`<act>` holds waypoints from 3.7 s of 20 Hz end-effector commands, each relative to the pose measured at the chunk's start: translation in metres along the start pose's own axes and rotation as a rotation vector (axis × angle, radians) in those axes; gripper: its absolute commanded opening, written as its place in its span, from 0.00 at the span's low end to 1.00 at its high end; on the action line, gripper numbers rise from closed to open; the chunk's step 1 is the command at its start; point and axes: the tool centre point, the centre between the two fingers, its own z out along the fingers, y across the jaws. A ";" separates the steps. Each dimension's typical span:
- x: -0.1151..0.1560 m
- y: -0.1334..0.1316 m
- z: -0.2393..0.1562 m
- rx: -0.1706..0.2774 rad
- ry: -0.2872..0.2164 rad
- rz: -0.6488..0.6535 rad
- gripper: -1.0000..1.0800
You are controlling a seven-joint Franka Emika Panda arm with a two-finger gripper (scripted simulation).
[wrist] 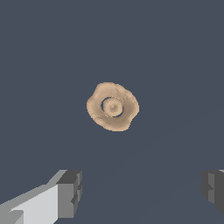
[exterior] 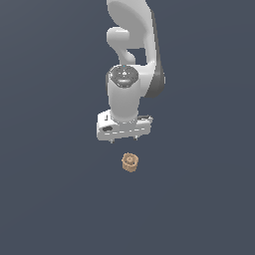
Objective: Pick up the object and move it to a goal position.
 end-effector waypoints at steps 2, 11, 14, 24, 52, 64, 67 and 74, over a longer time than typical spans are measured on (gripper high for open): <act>0.005 -0.002 0.006 -0.001 0.000 -0.095 0.96; 0.020 -0.006 0.022 -0.002 0.003 -0.359 0.96; 0.024 -0.008 0.027 -0.001 0.005 -0.447 0.96; 0.039 -0.013 0.045 0.003 0.015 -0.735 0.96; 0.052 -0.019 0.087 0.007 0.031 -0.996 0.96; 0.054 -0.019 0.111 0.007 0.031 -0.998 0.00; 0.054 -0.019 0.111 0.007 0.031 -0.998 0.00; 0.053 -0.019 0.110 0.007 0.032 -0.998 0.00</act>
